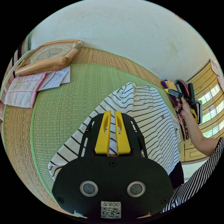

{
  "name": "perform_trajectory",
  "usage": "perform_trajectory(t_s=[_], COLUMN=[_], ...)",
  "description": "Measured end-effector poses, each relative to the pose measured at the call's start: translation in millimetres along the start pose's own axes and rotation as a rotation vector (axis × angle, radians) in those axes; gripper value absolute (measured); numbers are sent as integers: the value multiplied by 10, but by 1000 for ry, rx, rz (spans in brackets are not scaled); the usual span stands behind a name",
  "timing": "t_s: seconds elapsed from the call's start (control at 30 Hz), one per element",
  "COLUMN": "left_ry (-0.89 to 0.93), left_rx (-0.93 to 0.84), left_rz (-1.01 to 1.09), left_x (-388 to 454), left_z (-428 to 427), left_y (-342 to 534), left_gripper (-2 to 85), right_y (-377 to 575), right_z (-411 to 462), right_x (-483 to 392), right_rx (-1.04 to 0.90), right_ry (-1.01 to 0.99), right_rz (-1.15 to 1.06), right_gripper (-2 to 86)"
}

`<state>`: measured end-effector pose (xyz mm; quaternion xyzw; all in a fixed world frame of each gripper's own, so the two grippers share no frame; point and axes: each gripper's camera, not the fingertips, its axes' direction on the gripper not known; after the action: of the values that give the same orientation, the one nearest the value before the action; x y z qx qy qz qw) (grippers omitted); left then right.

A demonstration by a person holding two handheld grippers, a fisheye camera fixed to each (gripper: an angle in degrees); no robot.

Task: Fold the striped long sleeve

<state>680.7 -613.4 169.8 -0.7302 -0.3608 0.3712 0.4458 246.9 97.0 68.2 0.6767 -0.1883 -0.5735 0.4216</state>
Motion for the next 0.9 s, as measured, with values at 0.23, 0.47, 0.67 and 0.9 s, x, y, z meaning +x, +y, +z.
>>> perform_trajectory(t_s=[0.23,0.47,0.67,0.9], left_ry=[-291,-344,-149,-187], left_rx=[-13,16,43,1], left_rz=[121,-33,66,17], left_x=[189,12,306,158], left_z=[-47,-257,-297,-165], left_y=[23,103,226,281], left_gripper=[3,1,1,1], right_y=[941,999,951,363], right_z=[249,199,-2,607], right_x=[564,815,563,254], right_rx=[-60,-43,54,-77], right_ry=[103,81,7,30], right_rz=[138,226,176,91], right_gripper=[0,0,0,-2])
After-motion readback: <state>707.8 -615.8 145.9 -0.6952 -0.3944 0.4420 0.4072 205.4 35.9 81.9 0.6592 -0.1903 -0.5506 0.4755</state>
